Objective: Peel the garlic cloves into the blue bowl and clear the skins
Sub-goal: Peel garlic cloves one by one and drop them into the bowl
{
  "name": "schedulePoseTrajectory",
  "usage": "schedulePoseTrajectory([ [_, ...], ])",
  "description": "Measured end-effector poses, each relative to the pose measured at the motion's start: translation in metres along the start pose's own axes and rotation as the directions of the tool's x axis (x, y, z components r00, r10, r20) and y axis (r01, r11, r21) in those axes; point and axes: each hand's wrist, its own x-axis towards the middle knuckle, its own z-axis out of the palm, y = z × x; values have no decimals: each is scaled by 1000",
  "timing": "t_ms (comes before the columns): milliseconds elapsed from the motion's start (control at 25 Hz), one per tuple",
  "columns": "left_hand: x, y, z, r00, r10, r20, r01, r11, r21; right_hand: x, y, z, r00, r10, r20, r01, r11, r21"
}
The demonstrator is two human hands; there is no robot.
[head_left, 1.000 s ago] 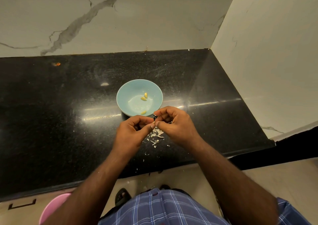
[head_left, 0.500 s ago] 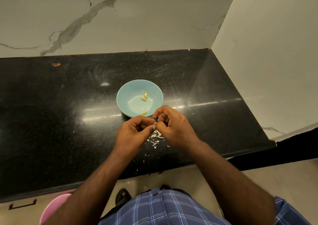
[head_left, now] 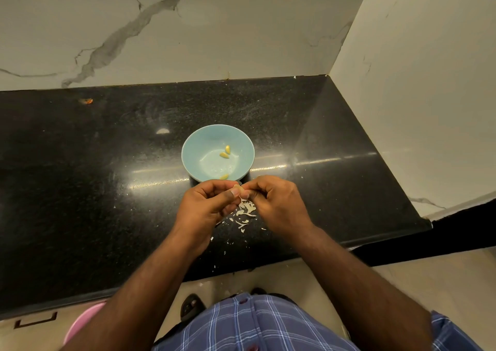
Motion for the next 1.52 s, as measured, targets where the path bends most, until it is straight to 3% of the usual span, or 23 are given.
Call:
schedulePoseTrajectory([
  [320, 3, -2, -1, 999, 44, 31, -46, 998, 52, 0, -6, 0, 966, 222, 129, -246, 946, 212],
  [480, 2, -5, -3, 991, 126, 49, -132, 981, 146, 6, -10, -2, 887, 365, 284, -460, 766, 449],
  [640, 0, -4, -3, 978, 202, 47, -208, 956, 208, 8, -10, -3, 814, 437, 383, -581, 637, 507],
  [720, 0, -6, -4, 972, 231, 38, -233, 939, 254, 8, -9, -2, 832, 433, 346, -553, 695, 460],
  [800, 1, -8, -5, 969, 244, 28, -242, 924, 297, 8, -8, -2, 905, 367, 216, -424, 827, 370],
  [880, 2, -8, -5, 969, 246, 7, -234, 914, 332, 9, -7, -5, 961, 256, 107, -277, 889, 364],
  [960, 2, -7, -5, 968, 251, -16, -229, 905, 358, 11, -6, -6, 972, 220, 85, -235, 879, 415],
  [1280, 0, -4, -5, 971, 239, 18, -223, 877, 426, 16, -2, -7, 946, 251, 206, -322, 800, 506],
  [1520, -1, -5, -5, 976, 215, 25, -208, 900, 383, 14, -2, -7, 965, 181, 188, -244, 880, 408],
])
